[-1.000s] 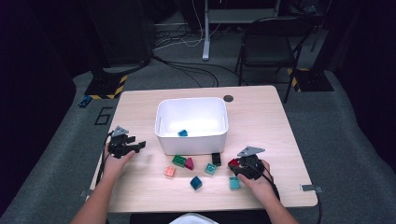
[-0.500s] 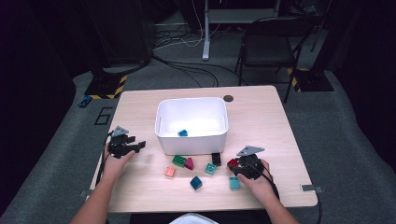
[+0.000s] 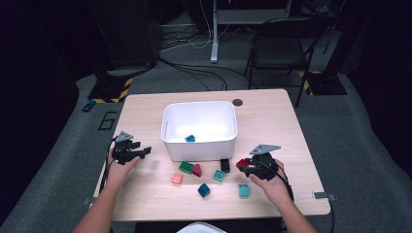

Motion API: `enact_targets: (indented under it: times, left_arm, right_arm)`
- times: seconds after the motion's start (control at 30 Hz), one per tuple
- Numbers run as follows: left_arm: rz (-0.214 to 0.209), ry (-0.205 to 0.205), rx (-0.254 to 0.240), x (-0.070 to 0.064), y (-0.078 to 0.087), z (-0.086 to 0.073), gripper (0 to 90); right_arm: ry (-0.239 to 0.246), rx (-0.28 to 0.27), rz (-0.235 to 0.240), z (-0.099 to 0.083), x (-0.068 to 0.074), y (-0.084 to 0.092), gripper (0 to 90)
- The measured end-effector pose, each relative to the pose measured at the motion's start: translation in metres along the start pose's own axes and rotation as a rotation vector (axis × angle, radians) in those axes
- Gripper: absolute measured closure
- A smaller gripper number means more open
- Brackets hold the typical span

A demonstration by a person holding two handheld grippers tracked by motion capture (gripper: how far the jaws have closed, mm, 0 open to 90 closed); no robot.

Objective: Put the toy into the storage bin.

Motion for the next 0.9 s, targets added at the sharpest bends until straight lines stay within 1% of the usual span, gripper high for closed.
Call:
enact_targets:
  times: [0.07, 0.23, 0.6, 0.9]
  left_arm:
    - [0.0, -0.005, 0.008, 0.0, 0.0, -0.001, 38.2]
    - [-0.001, -0.004, 0.008, 0.0, 0.0, -0.001, 38.1]
    - [0.003, -0.005, 0.002, 0.0, -0.001, 0.0, 38.2]
    - [0.004, -0.009, -0.002, 0.0, -0.002, 0.0, 38.1]
  right_arm:
    - [0.018, -0.001, 0.005, 0.006, 0.001, 0.006, 58.3]
    - [0.039, -0.017, 0.02, 0.024, 0.004, 0.023, 58.3]
    - [0.048, -0.032, 0.043, 0.061, 0.004, 0.056, 58.3]
    - [0.054, -0.034, 0.054, 0.087, 0.005, 0.071, 58.3]
Point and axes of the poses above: each handheld gripper's, and its own axes: y roughly backward along the jaws, z roughly out of its top, x roughly to its left, the point moved 10 cm from there along -y, roughly forward along the jaws, and after that the axes turned 3 degrees about x, right-handed, at the moved point
